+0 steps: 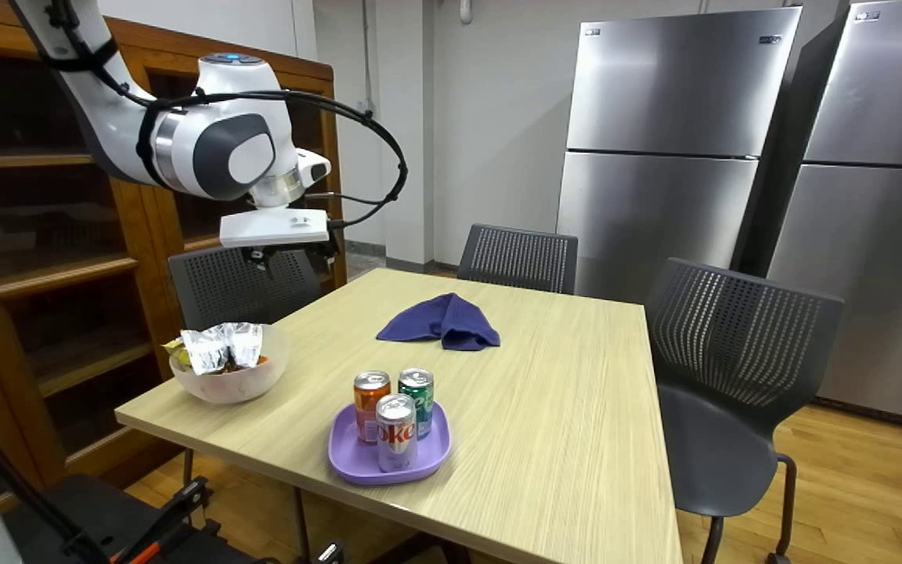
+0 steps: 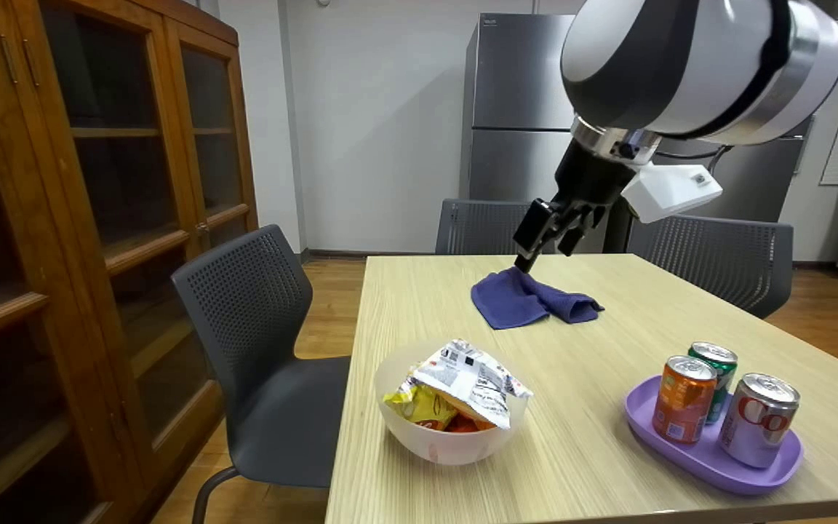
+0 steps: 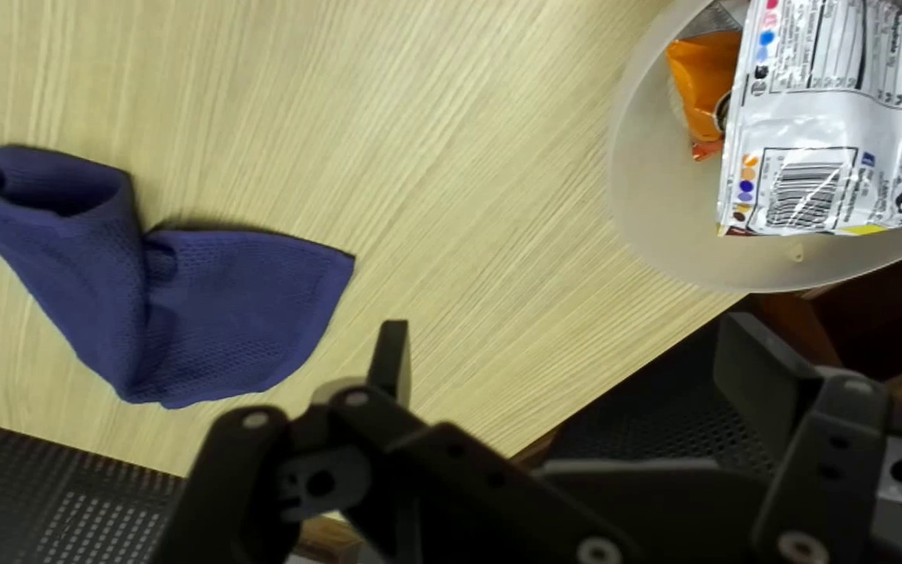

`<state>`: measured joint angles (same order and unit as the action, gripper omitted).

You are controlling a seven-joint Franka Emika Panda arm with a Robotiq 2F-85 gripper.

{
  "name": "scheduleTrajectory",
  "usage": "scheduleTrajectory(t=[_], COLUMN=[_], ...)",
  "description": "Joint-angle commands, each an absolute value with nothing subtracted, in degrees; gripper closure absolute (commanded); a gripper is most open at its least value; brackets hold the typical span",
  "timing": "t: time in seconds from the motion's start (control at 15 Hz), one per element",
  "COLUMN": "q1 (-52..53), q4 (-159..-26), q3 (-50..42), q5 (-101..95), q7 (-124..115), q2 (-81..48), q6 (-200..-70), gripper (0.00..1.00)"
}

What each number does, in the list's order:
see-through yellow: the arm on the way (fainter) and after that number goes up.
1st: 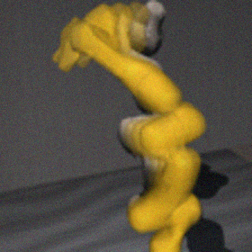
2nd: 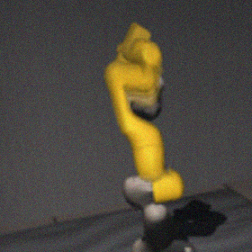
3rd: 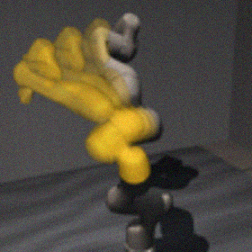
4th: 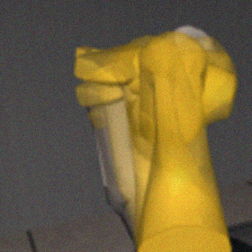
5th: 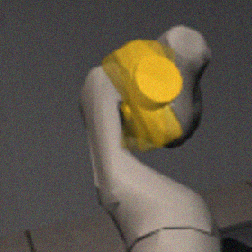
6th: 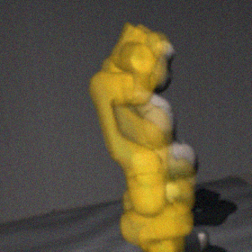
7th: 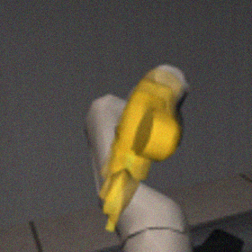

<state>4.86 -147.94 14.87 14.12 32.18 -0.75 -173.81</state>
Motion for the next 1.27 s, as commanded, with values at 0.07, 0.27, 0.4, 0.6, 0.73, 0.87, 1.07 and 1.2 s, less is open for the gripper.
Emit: scheduleTrajectory(t=[0.07, 0.27, 0.4, 0.6, 0.73, 0.87, 1.07, 1.2], q1=[3.72, 3.85, 3.60, 3.92, 3.82, 4.05, 4.15, 4.14], q4=[-150.52, -150.94, -151.11, -150.05, -150.10, -150.10, -150.10, -150.10], q3=[12.80, 9.16, 6.45, 4.97, 4.08, 4.39, 4.54, 4.54], q5=[24.07, 28.62, 30.17, 28.70, 28.67, 28.67, 28.67, 28.67], q7=[41.83, 46.46, 48.48, 46.64, 46.78, 46.73, 46.70, 46.70], q2=[5.58, 7.85, 8.82, 6.58, 6.53, 6.29, 6.22, 6.19], q6=[-173.06, -172.35, -172.01, -173.45, -173.45, -173.46, -173.46, -173.46], gripper=[0.00, 0.00, 0.00, 0.00, 0.00, 0.00, 0.00, 0.00])
